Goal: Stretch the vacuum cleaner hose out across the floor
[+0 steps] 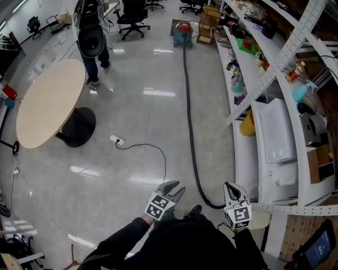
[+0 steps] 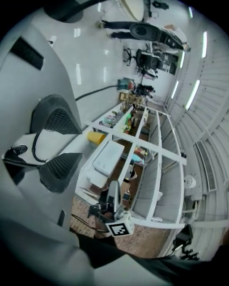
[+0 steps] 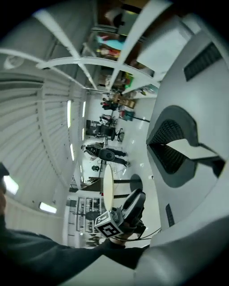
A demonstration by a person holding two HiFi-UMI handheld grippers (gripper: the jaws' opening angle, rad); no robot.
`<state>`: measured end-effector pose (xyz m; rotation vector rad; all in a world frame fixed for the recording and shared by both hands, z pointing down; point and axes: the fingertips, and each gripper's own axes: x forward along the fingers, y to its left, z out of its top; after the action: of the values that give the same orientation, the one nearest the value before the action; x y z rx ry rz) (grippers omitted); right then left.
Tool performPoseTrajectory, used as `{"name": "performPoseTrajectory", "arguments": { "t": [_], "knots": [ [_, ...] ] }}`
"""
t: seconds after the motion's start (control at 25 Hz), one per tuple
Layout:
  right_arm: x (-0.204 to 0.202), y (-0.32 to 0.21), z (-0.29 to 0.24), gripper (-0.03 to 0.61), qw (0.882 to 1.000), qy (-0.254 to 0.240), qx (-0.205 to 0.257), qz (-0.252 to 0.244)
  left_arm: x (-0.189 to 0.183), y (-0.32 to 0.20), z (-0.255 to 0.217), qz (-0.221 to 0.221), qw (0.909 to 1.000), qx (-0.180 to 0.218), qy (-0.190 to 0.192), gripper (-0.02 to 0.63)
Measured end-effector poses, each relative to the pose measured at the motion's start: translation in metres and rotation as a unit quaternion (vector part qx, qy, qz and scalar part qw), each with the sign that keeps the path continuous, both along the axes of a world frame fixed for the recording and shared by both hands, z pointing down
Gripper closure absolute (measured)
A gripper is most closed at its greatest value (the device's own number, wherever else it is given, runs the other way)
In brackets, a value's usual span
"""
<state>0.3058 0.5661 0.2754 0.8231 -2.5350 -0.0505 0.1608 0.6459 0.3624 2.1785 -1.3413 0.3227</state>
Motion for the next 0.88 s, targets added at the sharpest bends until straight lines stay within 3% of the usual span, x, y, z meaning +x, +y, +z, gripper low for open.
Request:
{"name": "performPoseTrajectory", "arguments": {
  "t": [0.08,0.16,0.28,0.4,0.48,0.6,0.64,0.68,0.72,0.76,0.88],
  "knots": [
    [-0.010,0.002,-0.032,0.565,0.998,0.014,0.066,0.002,0.004,-0.002,-0.010,0.041,0.9982,0.038,-0.020,0.510],
    [-0.016,0.010,-0.050,0.565,0.995,0.021,0.096,-0.005,0.008,0.000,-0.017,0.074,0.9941,0.066,-0.044,0.551],
    [-0.019,0.017,-0.061,0.565,0.993,0.048,0.109,-0.025,0.015,0.005,-0.018,0.109,0.9856,0.086,-0.097,0.586],
    [-0.024,0.031,-0.067,0.565,0.993,0.048,0.094,-0.055,0.021,0.010,-0.039,0.114,0.9761,0.127,-0.135,0.588],
    [-0.028,0.044,-0.072,0.565,0.994,0.032,0.072,-0.073,0.024,0.015,-0.064,0.107,0.9579,0.183,-0.194,0.588],
    [-0.019,0.062,-0.085,0.566,0.995,0.004,0.063,-0.077,0.043,0.031,-0.108,0.112,0.9090,0.263,-0.303,0.588],
    [-0.013,0.068,-0.092,0.565,0.995,-0.007,0.067,-0.074,0.051,0.038,-0.121,0.115,0.8964,0.278,-0.326,0.588],
    [-0.005,0.074,-0.098,0.565,0.995,-0.020,0.069,-0.070,0.060,0.043,-0.132,0.114,0.8894,0.285,-0.339,0.588],
    [0.003,0.081,-0.102,0.565,0.995,-0.035,0.065,-0.068,0.067,0.048,-0.140,0.108,0.8900,0.284,-0.340,0.588],
    [0.013,0.087,-0.103,0.565,0.995,-0.050,0.055,-0.068,0.075,0.052,-0.147,0.094,0.8988,0.277,-0.327,0.588],
    [0.046,0.106,-0.106,0.565,0.993,-0.092,0.027,-0.075,0.097,0.063,-0.159,0.018,0.9507,0.228,-0.209,0.588]
  ]
}}
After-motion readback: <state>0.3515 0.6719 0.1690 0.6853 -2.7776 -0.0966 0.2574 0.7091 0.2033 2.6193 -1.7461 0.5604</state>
